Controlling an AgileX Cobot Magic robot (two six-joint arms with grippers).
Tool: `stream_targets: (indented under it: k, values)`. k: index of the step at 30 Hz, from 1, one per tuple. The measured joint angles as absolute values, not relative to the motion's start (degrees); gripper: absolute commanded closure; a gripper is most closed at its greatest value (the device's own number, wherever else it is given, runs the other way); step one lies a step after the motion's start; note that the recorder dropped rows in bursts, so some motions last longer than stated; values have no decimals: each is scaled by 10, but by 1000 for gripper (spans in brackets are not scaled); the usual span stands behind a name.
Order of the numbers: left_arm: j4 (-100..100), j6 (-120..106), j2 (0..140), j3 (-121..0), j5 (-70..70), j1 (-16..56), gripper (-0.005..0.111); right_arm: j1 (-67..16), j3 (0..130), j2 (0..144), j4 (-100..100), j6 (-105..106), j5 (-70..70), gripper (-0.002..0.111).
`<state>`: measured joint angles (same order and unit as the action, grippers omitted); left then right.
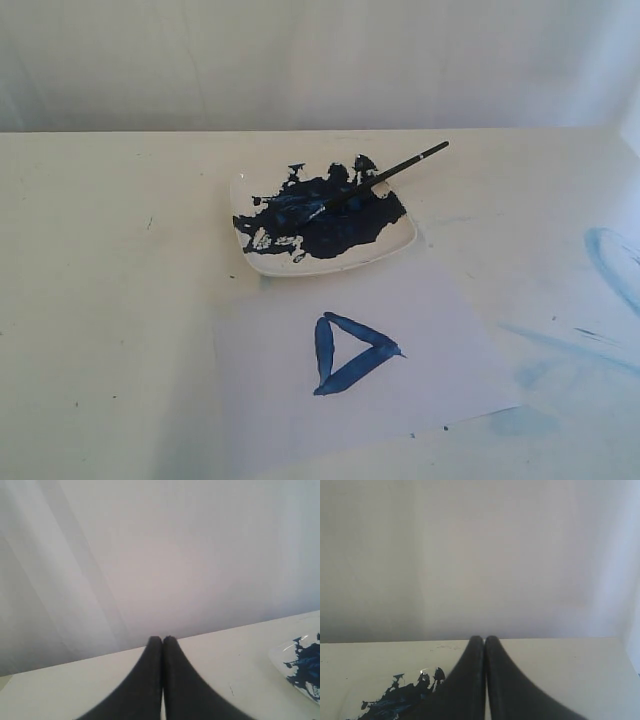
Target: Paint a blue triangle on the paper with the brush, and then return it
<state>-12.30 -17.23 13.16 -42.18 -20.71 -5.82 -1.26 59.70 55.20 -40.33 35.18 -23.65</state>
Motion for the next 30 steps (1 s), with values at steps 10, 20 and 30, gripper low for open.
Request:
stream_targets:
  k: [10, 20, 30]
  values:
    - [-193, -170, 51, -221, -101, -59, 107, -13, 597, 552, -403, 352, -236, 108]
    - [-115, -10, 51, -72, -18, -59, 107, -13, 597, 552, -403, 353, -236, 108]
    - [-32, 54, 13, -2, -134, -59, 107, -13, 597, 552, -403, 355, -236, 108]
